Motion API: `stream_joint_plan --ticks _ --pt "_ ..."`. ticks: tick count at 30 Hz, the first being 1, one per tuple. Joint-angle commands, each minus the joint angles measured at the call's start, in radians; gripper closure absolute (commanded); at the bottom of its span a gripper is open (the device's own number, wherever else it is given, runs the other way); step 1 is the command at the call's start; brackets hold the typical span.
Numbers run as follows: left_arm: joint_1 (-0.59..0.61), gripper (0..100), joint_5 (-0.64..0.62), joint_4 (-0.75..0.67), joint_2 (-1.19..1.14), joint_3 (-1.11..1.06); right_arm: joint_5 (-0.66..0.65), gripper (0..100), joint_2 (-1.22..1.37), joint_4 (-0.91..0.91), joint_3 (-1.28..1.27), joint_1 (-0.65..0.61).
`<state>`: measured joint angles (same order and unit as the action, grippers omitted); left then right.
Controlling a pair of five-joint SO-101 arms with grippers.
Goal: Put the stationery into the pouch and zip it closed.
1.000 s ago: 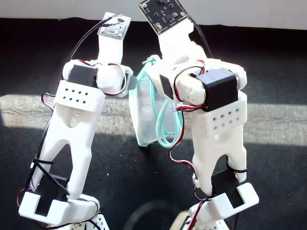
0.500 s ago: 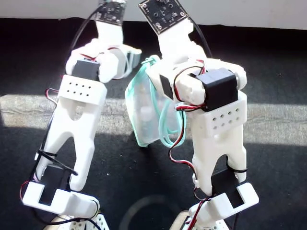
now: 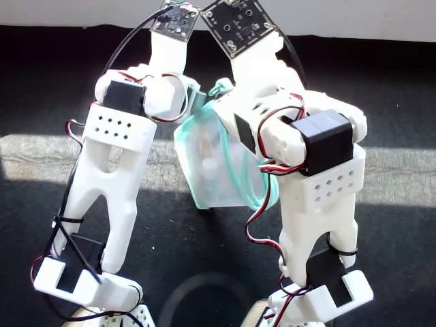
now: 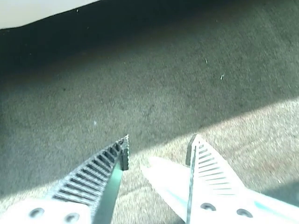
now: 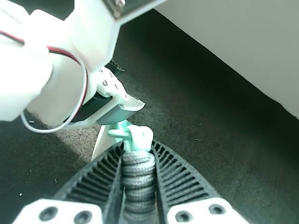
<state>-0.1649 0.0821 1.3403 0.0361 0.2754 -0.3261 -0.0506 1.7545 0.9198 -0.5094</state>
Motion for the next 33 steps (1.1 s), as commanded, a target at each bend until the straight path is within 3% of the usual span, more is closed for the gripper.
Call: stream_joint_plan --ticks 1,7,14,25,33 --pt "-0.021 78 0.008 0.127 0.015 0.111 -0.025 99.3 -0.033 -0.002 0.004 0.015" --pt "-0.031 78 0.009 0.331 0.015 0.199 -0.021 99.3 -0.033 -0.045 0.002 0.058" --pt "-0.117 78 0.009 0.399 0.018 0.206 -0.021 99.3 -0.025 -0.113 -0.001 0.108" --pt "-0.311 78 0.006 0.399 0.145 0.197 -0.020 99.3 0.039 -0.107 0.002 0.107" --pt "-0.268 78 0.005 0.284 0.156 0.076 -0.020 99.3 0.036 -0.008 0.012 0.108"
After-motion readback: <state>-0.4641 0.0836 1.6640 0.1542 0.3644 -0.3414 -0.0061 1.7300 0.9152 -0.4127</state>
